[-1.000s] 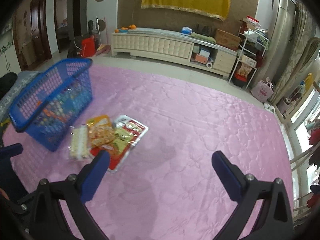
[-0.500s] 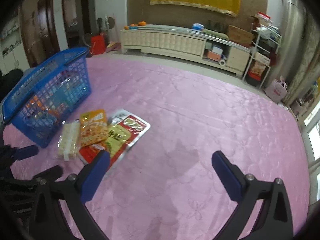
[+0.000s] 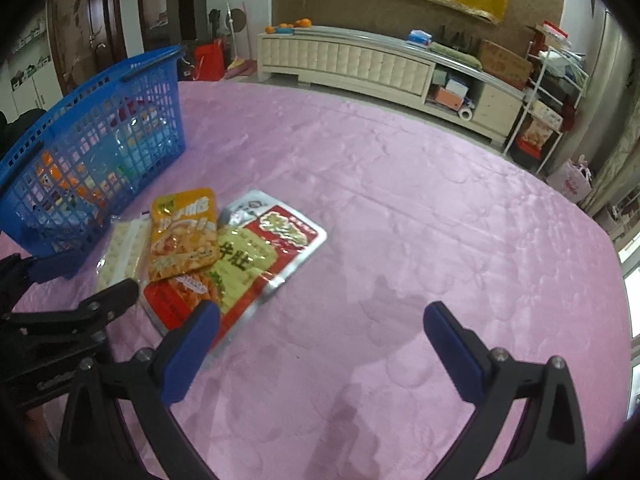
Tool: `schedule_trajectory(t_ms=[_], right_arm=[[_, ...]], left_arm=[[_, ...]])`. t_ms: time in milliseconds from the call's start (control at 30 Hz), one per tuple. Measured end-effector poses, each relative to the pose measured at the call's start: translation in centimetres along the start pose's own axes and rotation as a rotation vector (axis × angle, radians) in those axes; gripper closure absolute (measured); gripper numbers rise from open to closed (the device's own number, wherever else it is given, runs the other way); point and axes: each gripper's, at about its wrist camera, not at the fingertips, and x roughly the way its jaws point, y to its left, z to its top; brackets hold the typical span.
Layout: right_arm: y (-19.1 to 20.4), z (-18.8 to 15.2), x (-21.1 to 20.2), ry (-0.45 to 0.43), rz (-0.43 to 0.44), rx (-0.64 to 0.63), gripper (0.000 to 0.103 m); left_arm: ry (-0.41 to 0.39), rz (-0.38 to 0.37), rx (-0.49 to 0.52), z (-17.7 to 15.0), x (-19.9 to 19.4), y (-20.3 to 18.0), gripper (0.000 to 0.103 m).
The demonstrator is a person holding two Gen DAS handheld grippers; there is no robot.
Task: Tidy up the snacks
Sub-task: 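Grasp the white cracker pack with the left gripper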
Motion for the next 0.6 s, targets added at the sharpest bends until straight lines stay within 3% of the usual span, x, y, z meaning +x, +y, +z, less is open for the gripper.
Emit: schedule_trajectory(t_ms=[233, 333, 400, 600], right_arm=[[0.6, 0.4, 1.2, 0.028, -0.001, -0.017, 0.000], [-0.1, 0.5, 1.6, 0.047, 0.008, 0.024, 0.000], [-0.6, 0.4, 1.8, 0.061, 0.017, 0.050, 0.000], [-1.3, 0.0, 2.1, 0.083, 0.017, 0.066, 0.000]], left_arm=[[0.039, 0.001, -0.065, 0.4, 2.0, 0.5, 0.026], [0.028, -0.014, -0.065, 0.1, 1.9, 0.4, 0.036], [0.028, -0.013, -0.037, 0.2, 1.7, 0.0, 0.054], [0.045, -0.077, 0.002, -0.3, 1.0, -0.9, 0.060]])
